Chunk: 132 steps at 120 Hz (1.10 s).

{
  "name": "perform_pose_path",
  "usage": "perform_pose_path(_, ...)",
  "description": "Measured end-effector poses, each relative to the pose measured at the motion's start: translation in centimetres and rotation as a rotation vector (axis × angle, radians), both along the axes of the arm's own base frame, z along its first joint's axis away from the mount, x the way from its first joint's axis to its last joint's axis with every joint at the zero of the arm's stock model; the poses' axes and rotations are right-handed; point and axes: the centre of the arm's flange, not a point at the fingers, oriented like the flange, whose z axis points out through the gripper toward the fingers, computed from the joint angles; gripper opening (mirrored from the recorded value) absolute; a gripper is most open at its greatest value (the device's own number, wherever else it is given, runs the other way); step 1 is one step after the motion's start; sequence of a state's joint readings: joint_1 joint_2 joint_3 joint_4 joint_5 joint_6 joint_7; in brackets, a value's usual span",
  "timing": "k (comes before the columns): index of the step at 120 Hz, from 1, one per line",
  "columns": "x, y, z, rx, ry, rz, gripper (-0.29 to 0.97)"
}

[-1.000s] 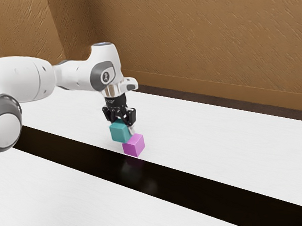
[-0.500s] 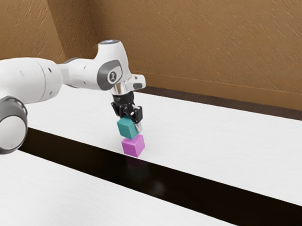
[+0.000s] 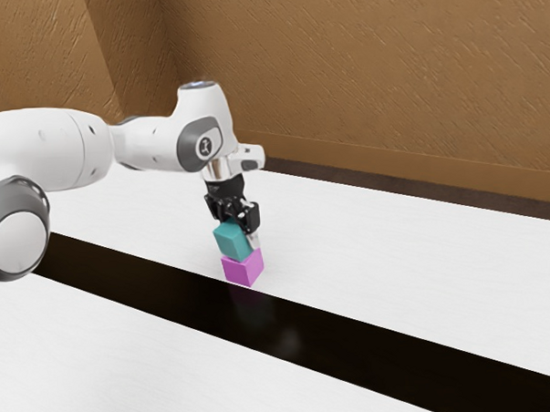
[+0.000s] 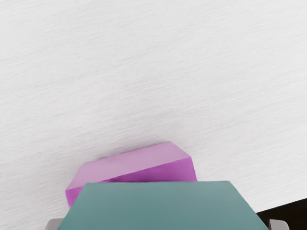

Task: Pick up the blue block with one arm, and put the blue block on the pink block with one arm

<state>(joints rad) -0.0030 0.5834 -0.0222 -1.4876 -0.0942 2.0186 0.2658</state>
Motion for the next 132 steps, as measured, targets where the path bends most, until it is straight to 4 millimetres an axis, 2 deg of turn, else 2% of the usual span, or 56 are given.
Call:
perform_pose_path(24,0.1,1.0,-0.2,-0.027,0.001,0.034,0.29)
perform_pose_path(64,0.2,1.0,-0.4,-0.038,0.001,0.041,0.29)
perform_pose_path(73,0.2,0.9,-0.4,-0.043,0.001,0.037,0.45)
perform_pose_path(82,0.2,0.8,-0.4,-0.05,0.0,0.034,0.45)
perform_pose_path(100,0.3,0.7,-0.2,-0.055,-0.005,0.027,0.56)
perform_pose_path(106,0.2,0.7,0.6,-0.057,-0.014,0.023,0.58)
perform_pose_path(124,-0.5,0.4,6.9,-0.054,-0.077,0.007,0.63)
perform_pose_path(132,-1.0,0.3,8.6,-0.049,-0.079,0.002,0.64)
